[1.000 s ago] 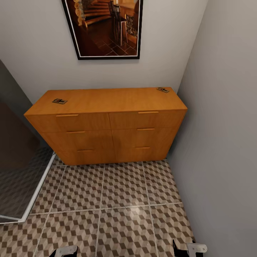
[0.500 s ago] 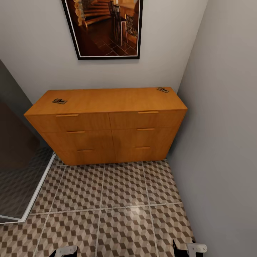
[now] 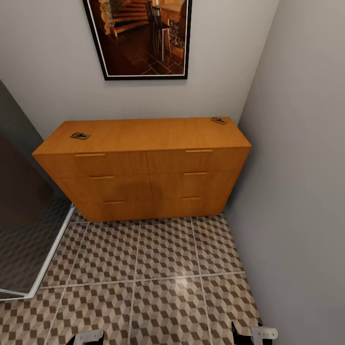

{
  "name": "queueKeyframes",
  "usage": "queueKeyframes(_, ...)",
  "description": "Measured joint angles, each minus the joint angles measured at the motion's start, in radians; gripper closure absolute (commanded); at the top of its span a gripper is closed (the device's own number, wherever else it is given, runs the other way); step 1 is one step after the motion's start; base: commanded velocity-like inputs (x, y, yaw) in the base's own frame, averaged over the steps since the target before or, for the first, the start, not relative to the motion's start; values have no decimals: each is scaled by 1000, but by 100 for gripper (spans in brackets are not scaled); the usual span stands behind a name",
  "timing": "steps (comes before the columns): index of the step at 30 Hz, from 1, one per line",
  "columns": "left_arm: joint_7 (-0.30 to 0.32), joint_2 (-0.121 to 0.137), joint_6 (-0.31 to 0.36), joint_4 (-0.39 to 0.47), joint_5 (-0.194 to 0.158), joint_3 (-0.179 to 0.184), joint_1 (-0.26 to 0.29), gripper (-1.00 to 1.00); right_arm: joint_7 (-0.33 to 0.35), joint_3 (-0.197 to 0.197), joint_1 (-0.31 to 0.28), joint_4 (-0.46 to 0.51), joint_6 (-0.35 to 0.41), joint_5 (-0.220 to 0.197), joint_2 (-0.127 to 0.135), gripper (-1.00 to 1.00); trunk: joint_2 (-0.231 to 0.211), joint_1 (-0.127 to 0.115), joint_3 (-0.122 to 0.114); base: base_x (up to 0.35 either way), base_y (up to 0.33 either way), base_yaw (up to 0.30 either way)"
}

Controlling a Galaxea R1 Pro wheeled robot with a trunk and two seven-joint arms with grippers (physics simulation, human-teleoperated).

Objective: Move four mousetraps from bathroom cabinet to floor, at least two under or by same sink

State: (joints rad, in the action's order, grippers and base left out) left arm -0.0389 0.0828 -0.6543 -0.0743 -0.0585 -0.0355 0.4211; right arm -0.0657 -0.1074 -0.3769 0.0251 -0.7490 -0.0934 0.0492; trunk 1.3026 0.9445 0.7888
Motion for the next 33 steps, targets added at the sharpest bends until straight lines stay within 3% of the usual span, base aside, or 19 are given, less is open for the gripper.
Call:
queueKeyframes(4,-2,1,27,2,0,-2,0,-100,0,0,0,0,0,0,1,-100,0,0,0,0,0,0)
queueKeyframes(12,-1,0,305,49,5,-6,0,-100,0,0,0,0,0,0,1,-100,0,0,0,0,0,0)
queueKeyframes(16,0,0,507,203,6,-6,1,-100,0,0,0,0,0,0,1,-100,0,0,0,0,0,0)
queueKeyframes(22,2,0,688,380,7,-7,1,-100,0,0,0,0,0,0,1,-100,0,0,0,0,0,0)
queueKeyframes(26,3,0,881,559,8,-9,1,-100,0,0,0,0,0,0,1,-100,0,0,0,0,0,0)
queueKeyframes(31,4,-2,1033,715,8,-9,1,-100,0,0,0,0,0,0,1,-100,0,0,0,0,0,0)
queueKeyframes(33,5,-3,1129,822,7,-9,1,-100,0,0,0,0,0,0,1,-100,0,0,0,0,0,0)
